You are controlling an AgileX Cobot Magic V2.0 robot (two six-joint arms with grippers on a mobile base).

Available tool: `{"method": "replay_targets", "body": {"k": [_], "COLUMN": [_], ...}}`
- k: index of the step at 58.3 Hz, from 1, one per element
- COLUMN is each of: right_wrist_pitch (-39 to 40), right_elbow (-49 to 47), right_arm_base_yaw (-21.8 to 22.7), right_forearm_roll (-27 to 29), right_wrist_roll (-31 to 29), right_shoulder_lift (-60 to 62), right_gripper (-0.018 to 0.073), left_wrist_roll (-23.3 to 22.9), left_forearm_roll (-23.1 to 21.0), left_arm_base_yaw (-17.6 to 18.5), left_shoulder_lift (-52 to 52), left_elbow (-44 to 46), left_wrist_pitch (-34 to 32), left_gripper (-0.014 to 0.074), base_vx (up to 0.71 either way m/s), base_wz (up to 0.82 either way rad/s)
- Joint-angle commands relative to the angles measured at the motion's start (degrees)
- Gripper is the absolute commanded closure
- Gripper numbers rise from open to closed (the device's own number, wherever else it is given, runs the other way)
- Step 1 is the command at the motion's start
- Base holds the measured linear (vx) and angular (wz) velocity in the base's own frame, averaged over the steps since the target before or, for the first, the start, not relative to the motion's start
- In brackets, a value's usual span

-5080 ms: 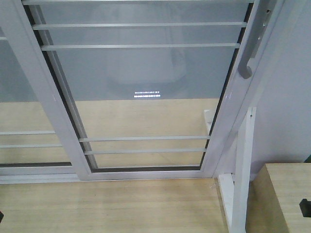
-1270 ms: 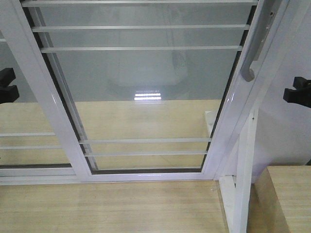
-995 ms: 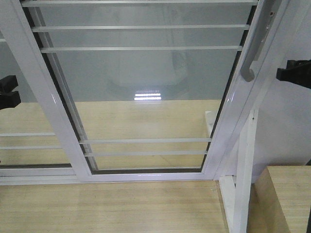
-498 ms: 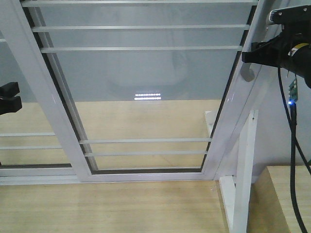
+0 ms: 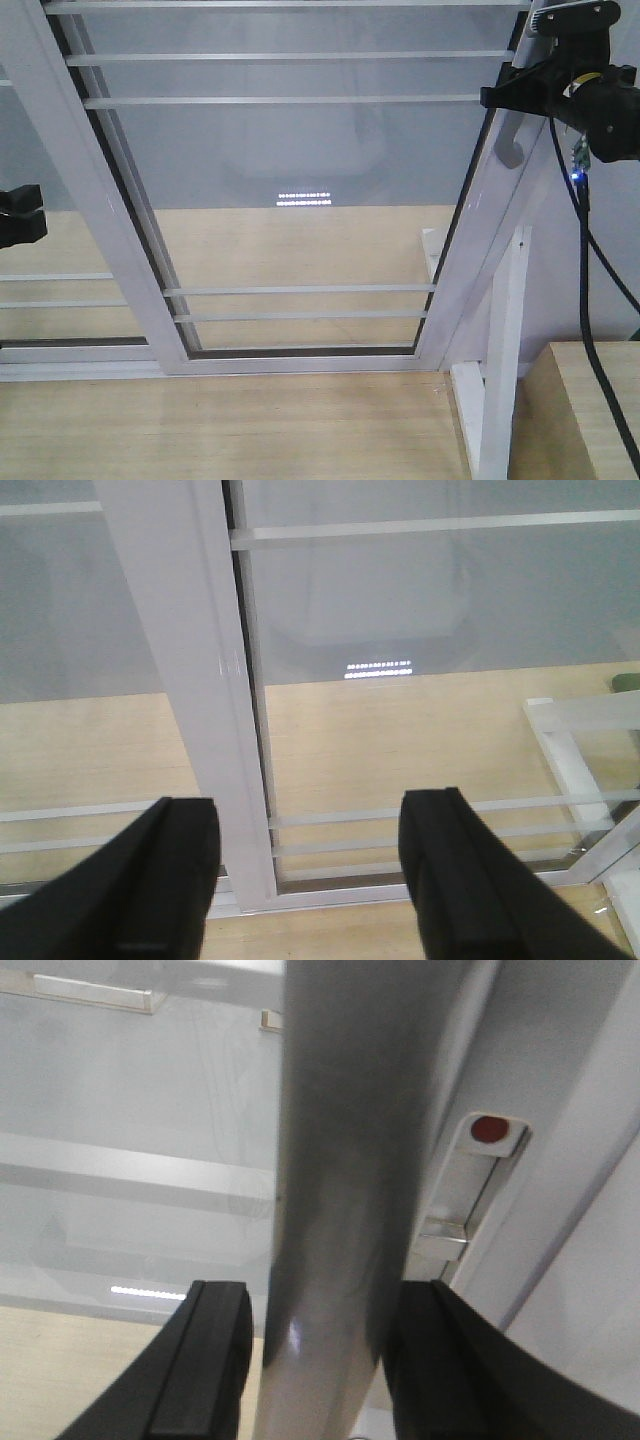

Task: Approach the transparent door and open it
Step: 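Reach the right gripper to the vertical grey handle and grasp it, then pull the handle with the right gripper, sliding the door toward the left arm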

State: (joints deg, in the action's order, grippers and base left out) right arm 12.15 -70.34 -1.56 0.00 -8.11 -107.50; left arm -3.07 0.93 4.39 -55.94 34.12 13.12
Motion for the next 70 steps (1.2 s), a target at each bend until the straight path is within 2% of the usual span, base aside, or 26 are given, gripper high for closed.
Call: {"method": "replay_targets", "body": {"k": [1,13,24,42,53,70], "right_wrist_pitch": [4.28,4.19,5.53,7.04,8.13,9.6], "right_elbow": [-2.64,-2.64,-2.64,-2.64,-2.64,-2.64], "right_arm_base_yaw": [0.18,-0.35,-2.77,-6.16,-7.48,-12.51], "right_forearm_roll": [-0.35,-0.54,-3.11,-3.11,-3.11,-3.11], "right_wrist_roll": [1.6,5.8,5.97,6.86,9.5,9.62], "right_shoulder_lift": [2.54,2.54,2.54,2.54,2.54,2.54], "right_gripper": [0.0184,0.0202,0.024,0.0241,0.0241,0.0241], "left_wrist_roll": [-0.42,-0.42,-0.42,-0.42,-0.42,-0.42], "left_forearm_roll": [-0.57,-0.57,-0.57,-0.57,-0.57,-0.57], "left_arm_base_yaw": [0.19,0.19,0.19,0.19,0.19,0.19], "left_shoulder_lift": [0.76,0.76,0.76,0.76,0.76,0.76], "left_elbow": [1.88,1.88,1.88,1.88,1.88,1.88], "left_wrist_pitch": [-4.98,-5.81,-5.81,-5.81,-5.81,-5.81], "left_gripper": [0.0079,0.0079,0.0079,0.0079,0.0079,0.0079], "base_vx": [0.0,0.0,0.0,0.0,0.0,0.0], "base_wz": [0.0,0.0,0.0,0.0,0.0,0.0]}}
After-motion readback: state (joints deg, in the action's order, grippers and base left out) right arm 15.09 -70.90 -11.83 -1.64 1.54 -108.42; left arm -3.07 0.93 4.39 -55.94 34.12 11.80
